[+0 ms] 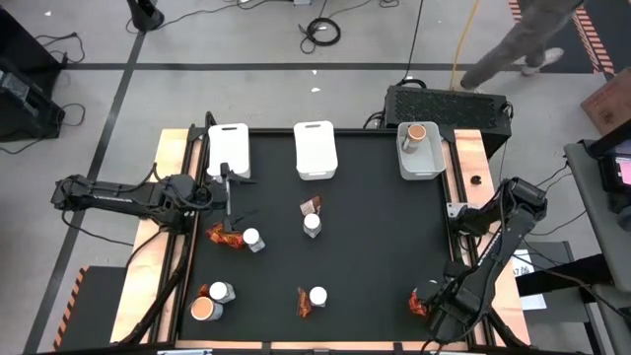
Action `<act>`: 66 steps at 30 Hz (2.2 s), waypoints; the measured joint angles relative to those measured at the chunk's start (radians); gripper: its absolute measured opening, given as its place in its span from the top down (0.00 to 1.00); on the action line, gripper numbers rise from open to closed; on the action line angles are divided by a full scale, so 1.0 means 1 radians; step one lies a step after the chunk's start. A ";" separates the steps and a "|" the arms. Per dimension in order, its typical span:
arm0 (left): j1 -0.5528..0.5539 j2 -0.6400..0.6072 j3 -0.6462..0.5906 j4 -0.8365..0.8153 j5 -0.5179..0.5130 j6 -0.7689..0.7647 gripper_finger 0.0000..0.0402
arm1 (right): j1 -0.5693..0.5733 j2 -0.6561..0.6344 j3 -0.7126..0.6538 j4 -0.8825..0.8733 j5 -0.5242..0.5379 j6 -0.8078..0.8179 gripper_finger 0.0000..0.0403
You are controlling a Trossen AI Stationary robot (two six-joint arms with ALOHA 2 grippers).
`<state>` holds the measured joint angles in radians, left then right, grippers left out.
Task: Sort spices by type
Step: Put the gold seasoning bottle into the gray bin
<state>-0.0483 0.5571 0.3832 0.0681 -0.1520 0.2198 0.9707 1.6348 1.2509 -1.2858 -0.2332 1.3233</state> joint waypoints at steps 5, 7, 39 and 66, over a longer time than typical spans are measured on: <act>0.000 0.000 0.000 0.000 0.000 -0.001 0.08 | 0.000 0.000 -0.052 0.050 0.000 0.000 0.13; 0.000 0.000 0.000 0.001 0.000 -0.001 0.08 | 0.000 0.000 -0.066 0.071 0.003 0.000 0.13; 0.000 0.000 0.000 0.009 0.000 -0.002 0.08 | -0.044 -0.009 0.248 -0.149 -0.085 0.125 0.33; 0.000 0.019 0.001 0.030 0.018 0.003 0.08 | -0.686 -0.091 0.493 -0.285 0.369 -0.254 0.32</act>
<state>-0.0483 0.5758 0.3840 0.0985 -0.1338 0.2232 0.2849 1.5440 1.7435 -1.5703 0.1357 1.0695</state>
